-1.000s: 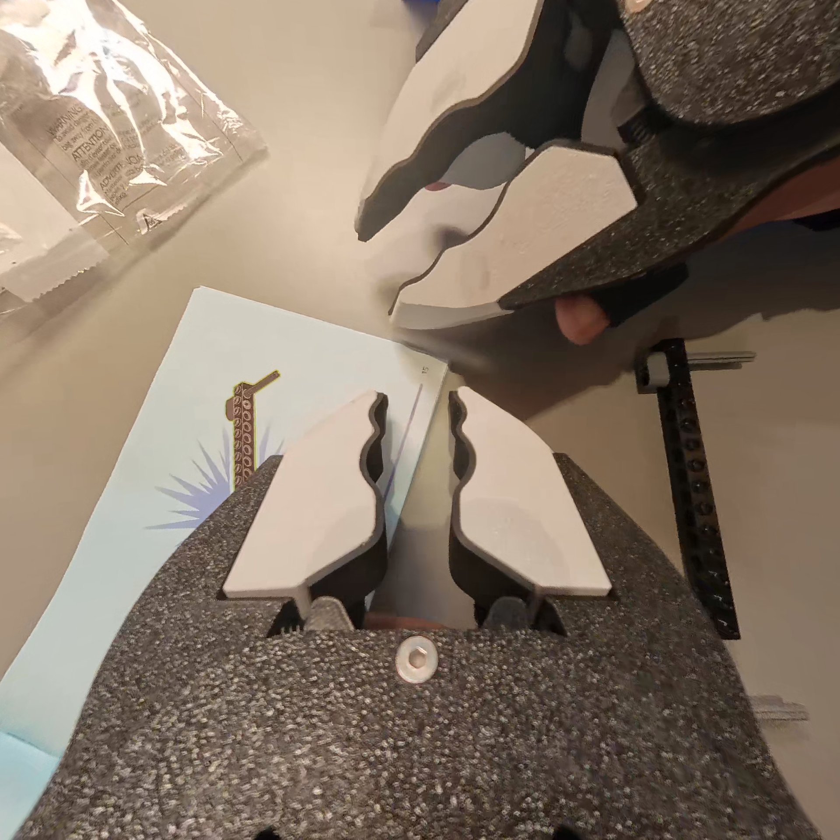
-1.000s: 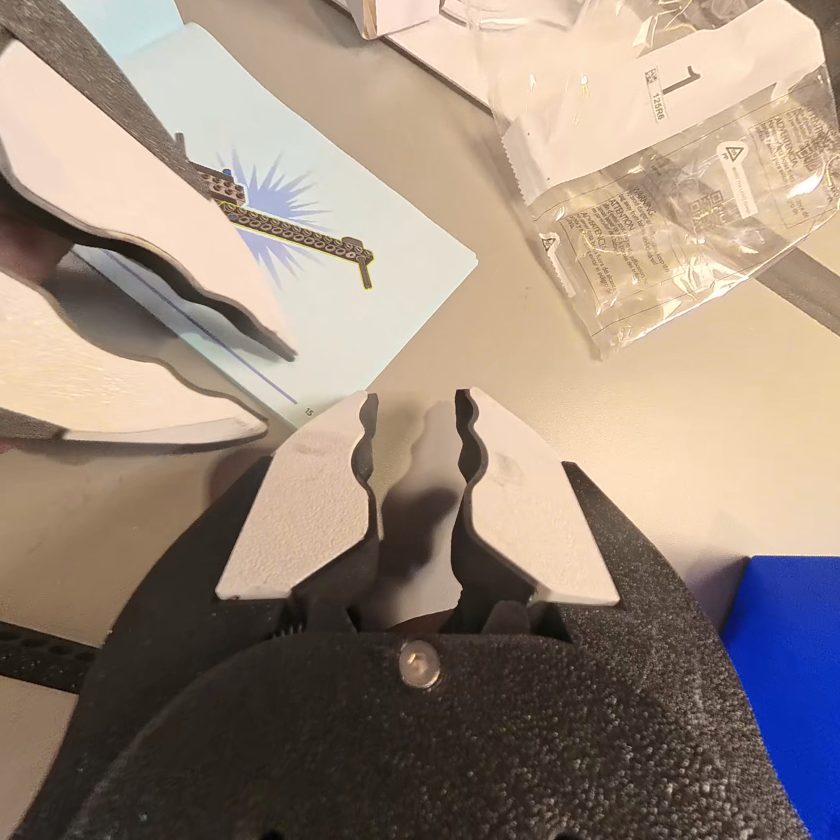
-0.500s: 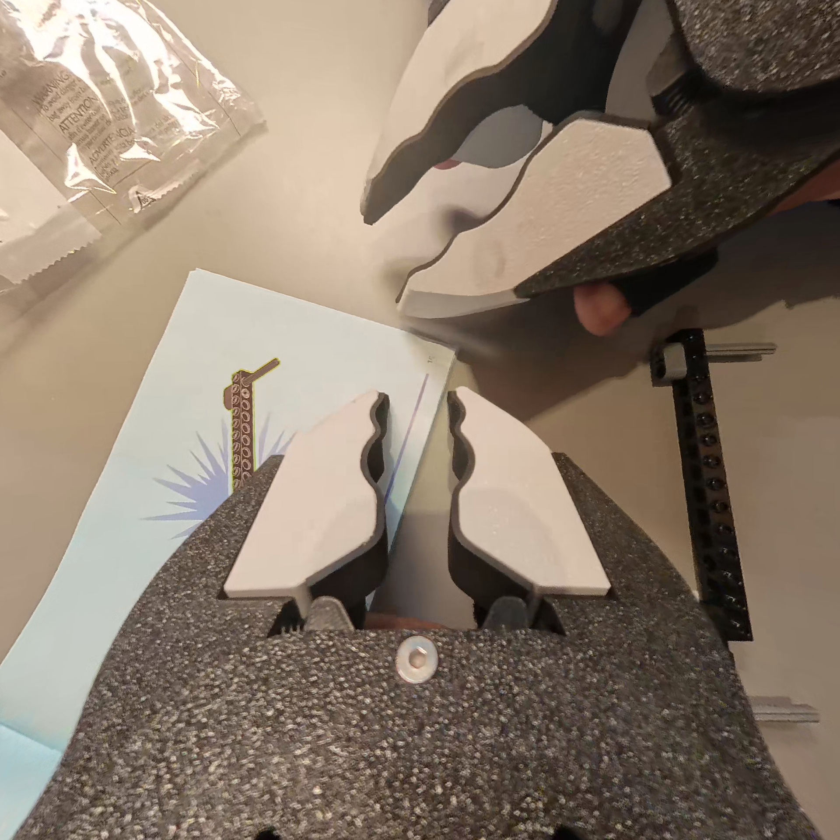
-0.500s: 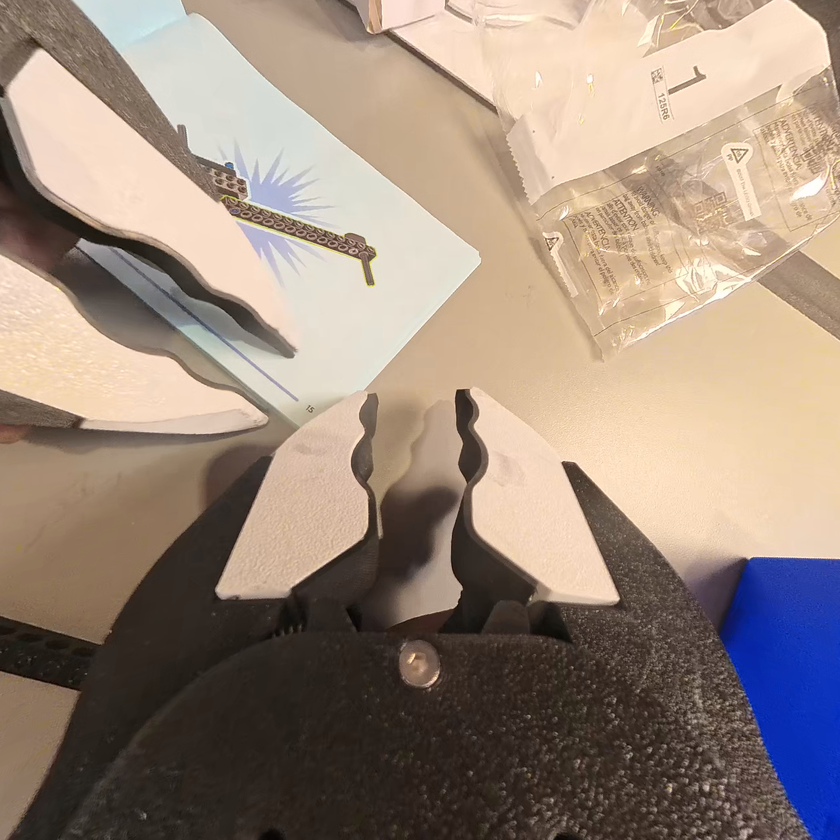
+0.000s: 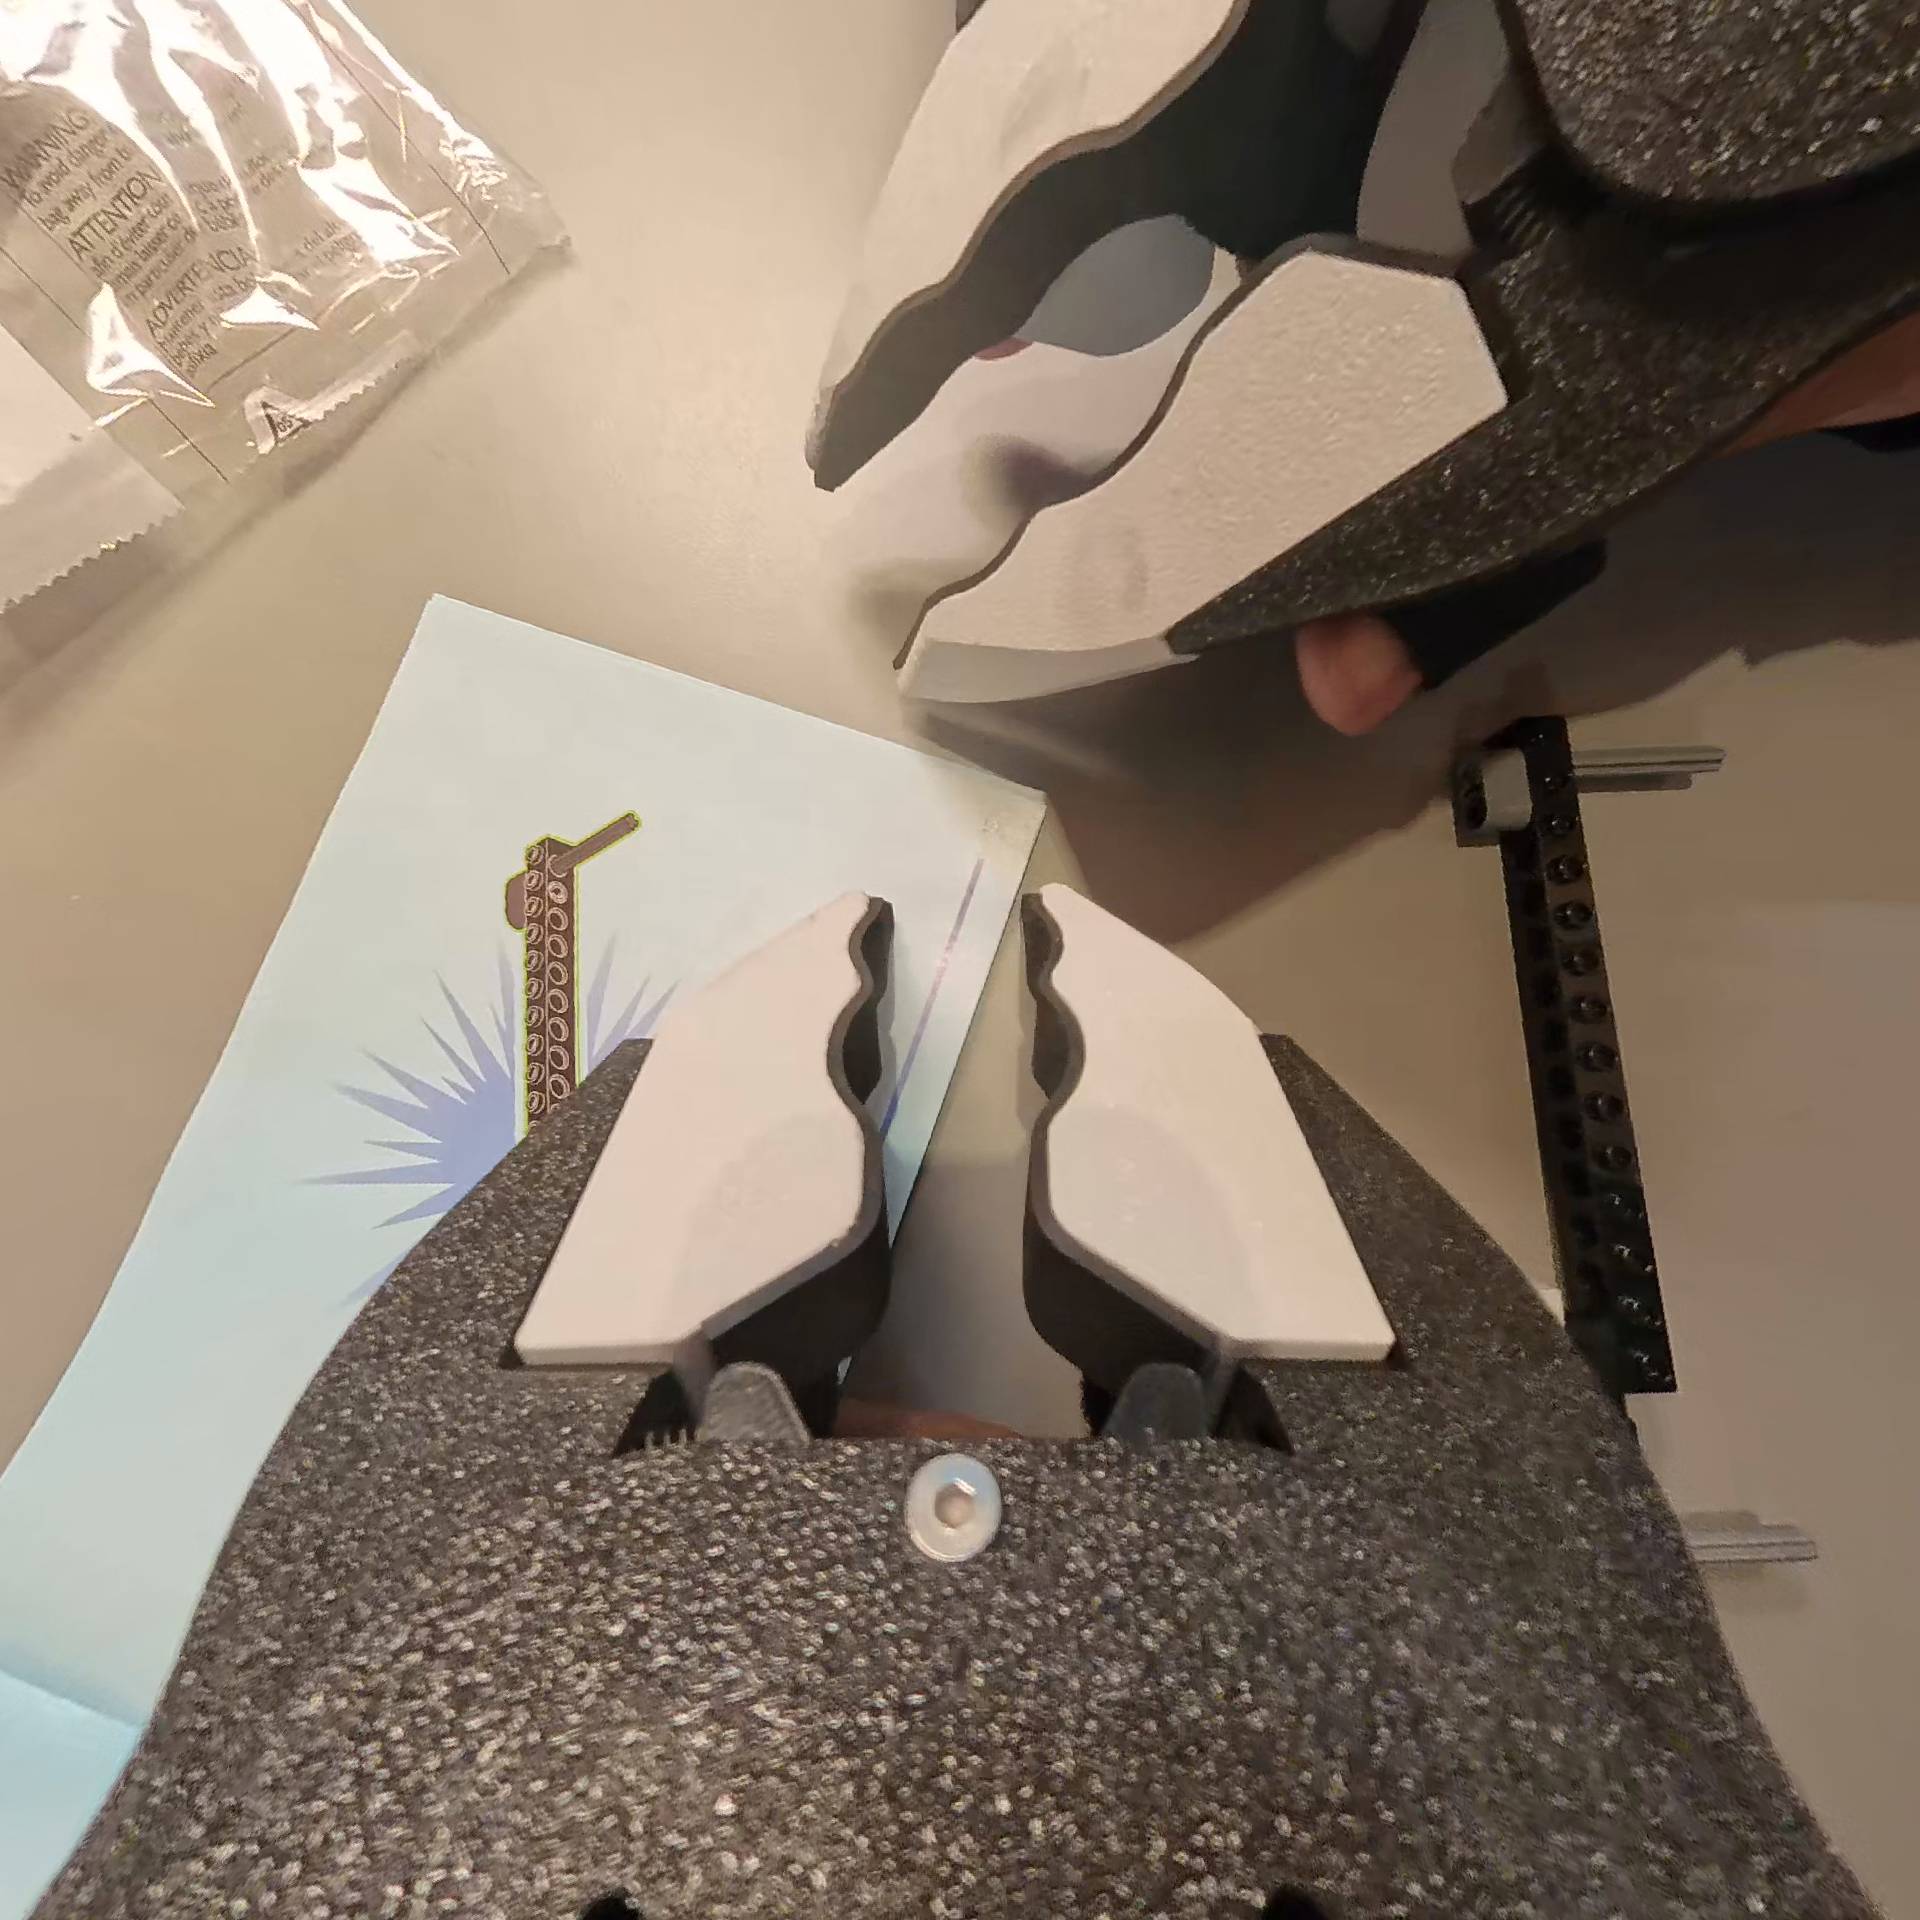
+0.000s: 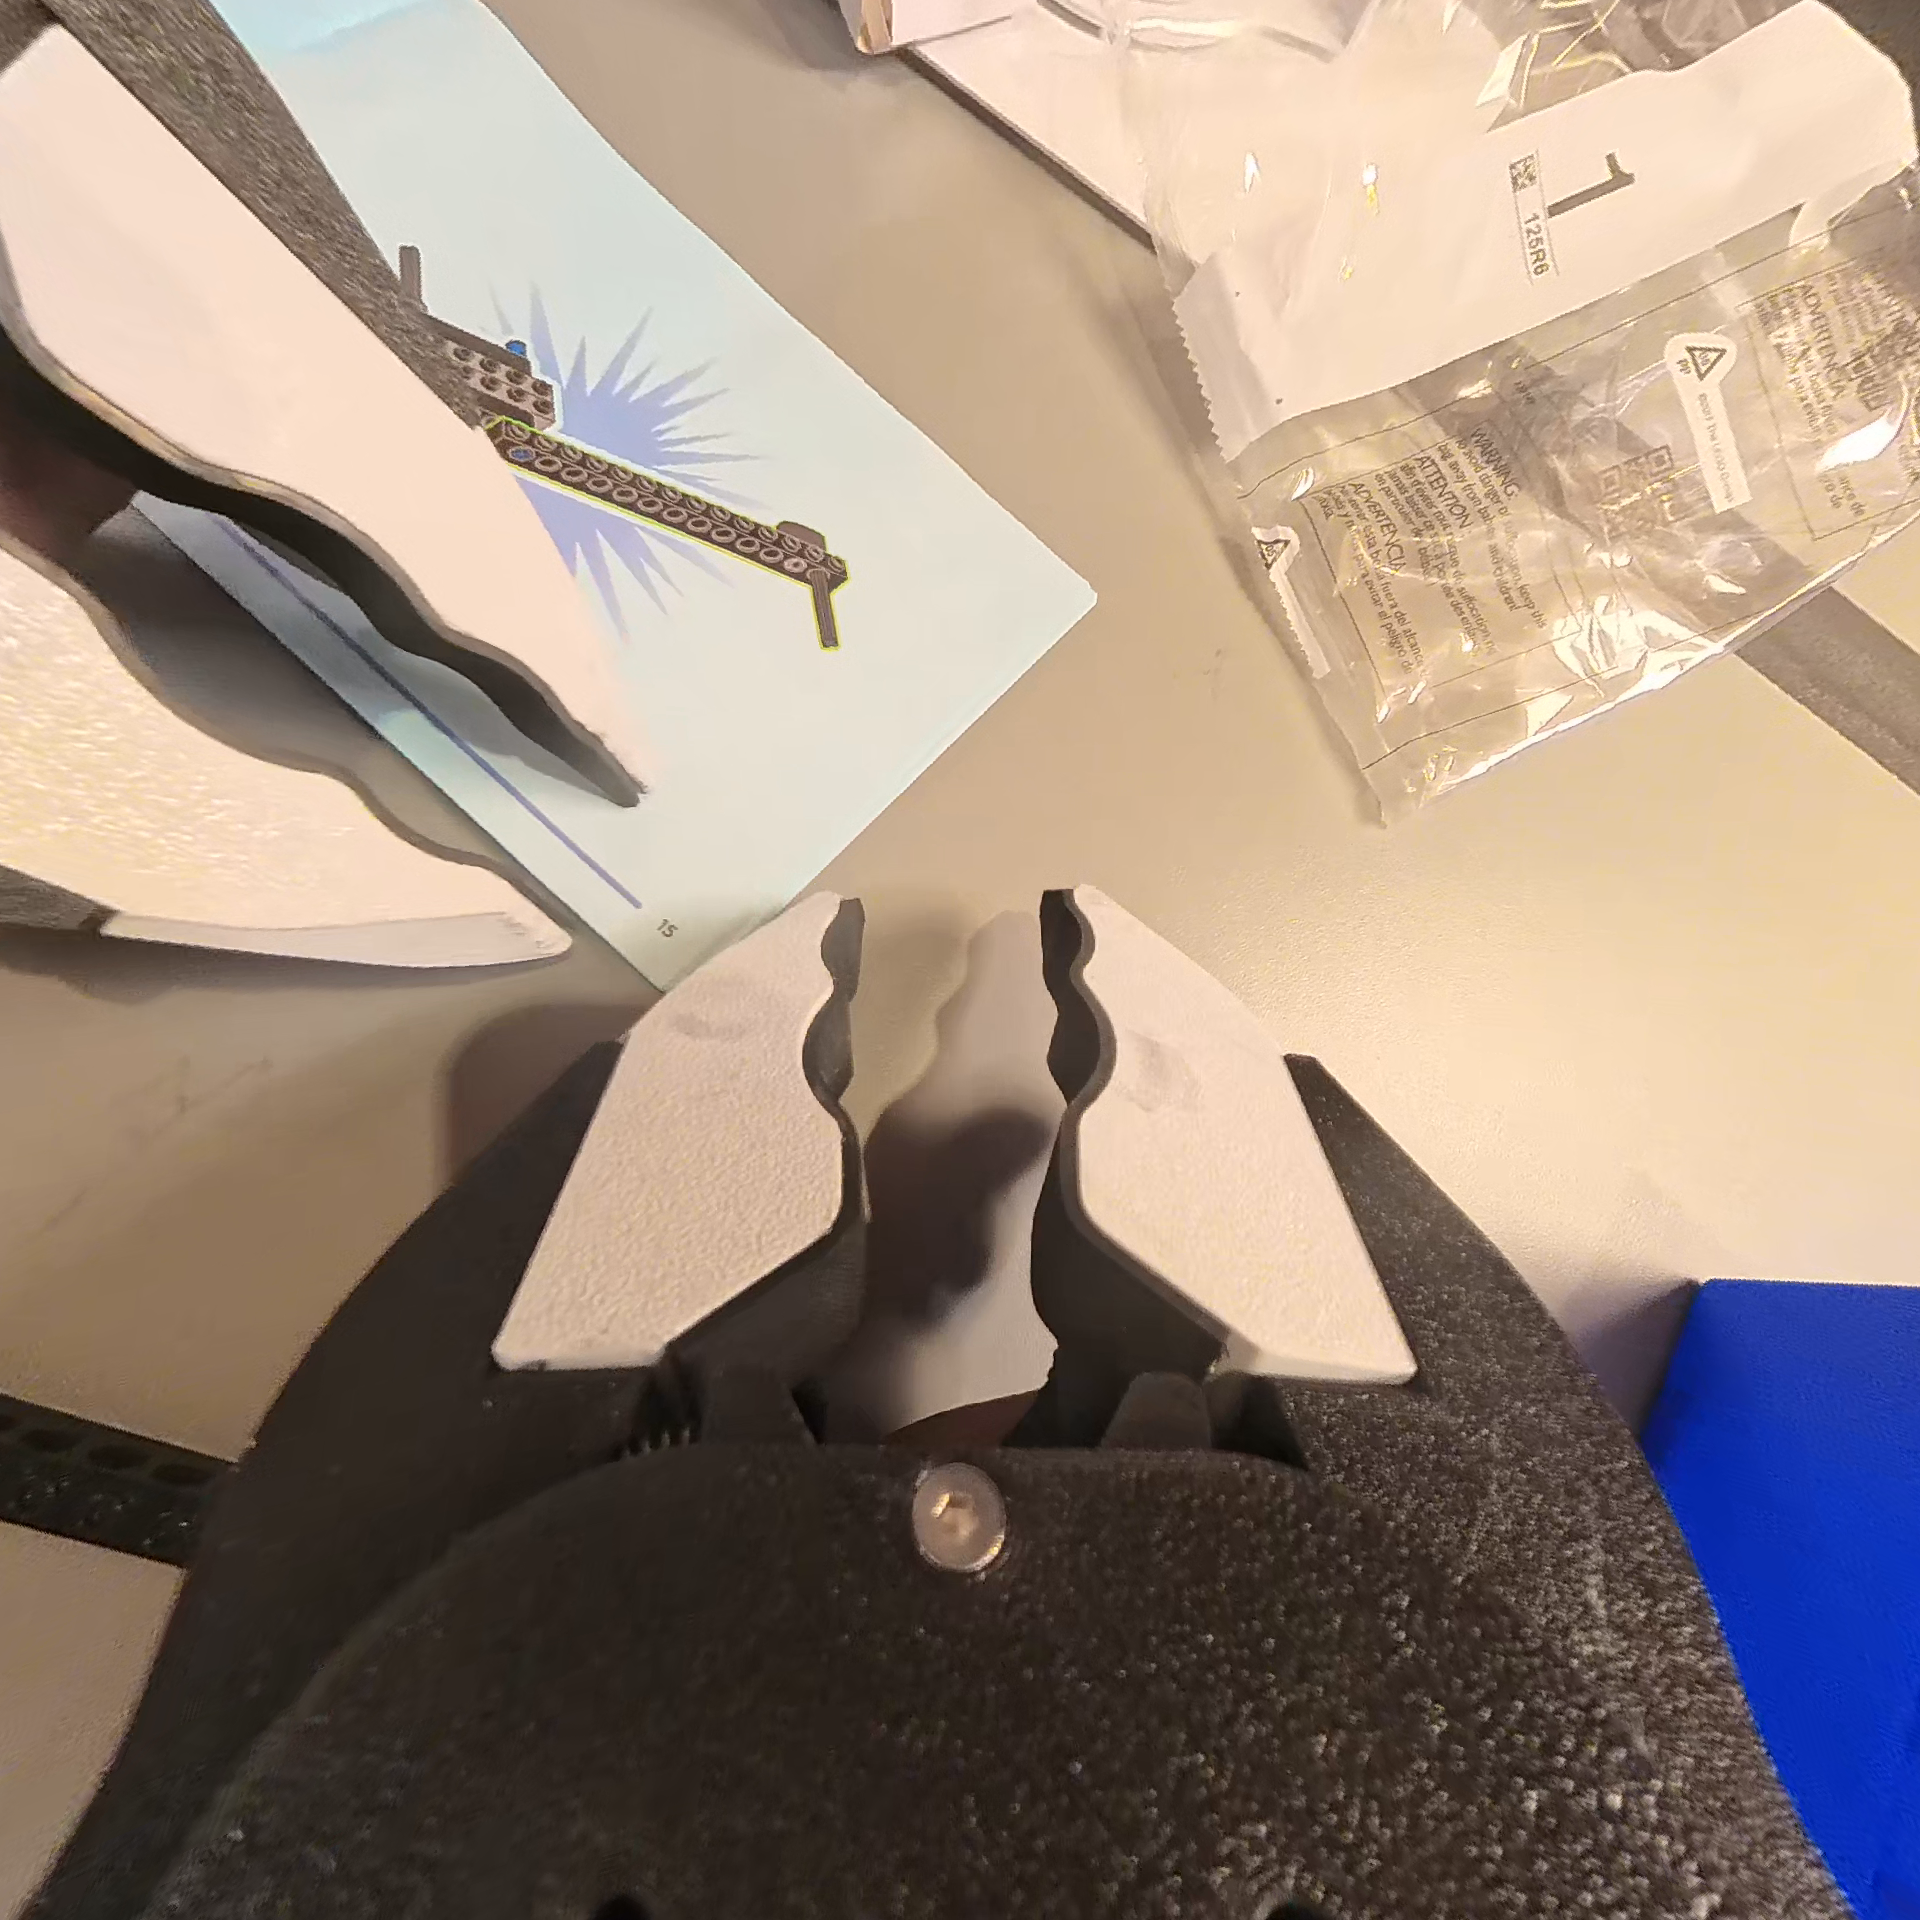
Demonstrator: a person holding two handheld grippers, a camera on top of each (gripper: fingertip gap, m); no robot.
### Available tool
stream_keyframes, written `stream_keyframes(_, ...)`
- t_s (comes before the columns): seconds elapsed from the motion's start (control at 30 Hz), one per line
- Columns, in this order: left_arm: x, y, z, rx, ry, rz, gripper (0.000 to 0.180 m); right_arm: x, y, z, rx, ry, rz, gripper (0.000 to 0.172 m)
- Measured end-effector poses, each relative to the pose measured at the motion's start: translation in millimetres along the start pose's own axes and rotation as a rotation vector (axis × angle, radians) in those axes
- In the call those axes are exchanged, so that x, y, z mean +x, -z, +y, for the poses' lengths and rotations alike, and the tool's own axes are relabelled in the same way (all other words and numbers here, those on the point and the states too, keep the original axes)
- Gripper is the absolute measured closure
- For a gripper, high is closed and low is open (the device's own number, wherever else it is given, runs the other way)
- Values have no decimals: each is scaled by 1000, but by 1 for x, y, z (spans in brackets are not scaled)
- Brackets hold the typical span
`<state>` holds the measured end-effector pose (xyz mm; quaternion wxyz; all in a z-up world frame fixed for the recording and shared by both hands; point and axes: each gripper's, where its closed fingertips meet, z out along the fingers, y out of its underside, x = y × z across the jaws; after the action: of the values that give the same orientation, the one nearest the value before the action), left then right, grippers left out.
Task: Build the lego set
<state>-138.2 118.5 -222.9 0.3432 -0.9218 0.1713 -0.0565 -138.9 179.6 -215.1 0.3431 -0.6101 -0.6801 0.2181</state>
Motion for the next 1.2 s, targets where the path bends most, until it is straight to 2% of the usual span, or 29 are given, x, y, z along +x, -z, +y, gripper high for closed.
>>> stream_keyframes(0.23,-2,-1,1,-9,-35,-37,159,0,0,0,-3,7,3,138)
stream_keyframes(0.53,-6,1,0,7,17,-23,167,-2,0,1,-4,19,-5,138)
stream_keyframes(0.7,-2,2,0,7,-11,-9,153,-5,0,2,-8,46,-16,137)
stream_keyframes(0.93,0,-4,-3,4,-87,-59,148,-4,0,2,-9,42,-17,137)
stream_keyframes(1.2,-1,-6,-4,6,-90,-86,162,-3,0,3,-11,45,-12,137)
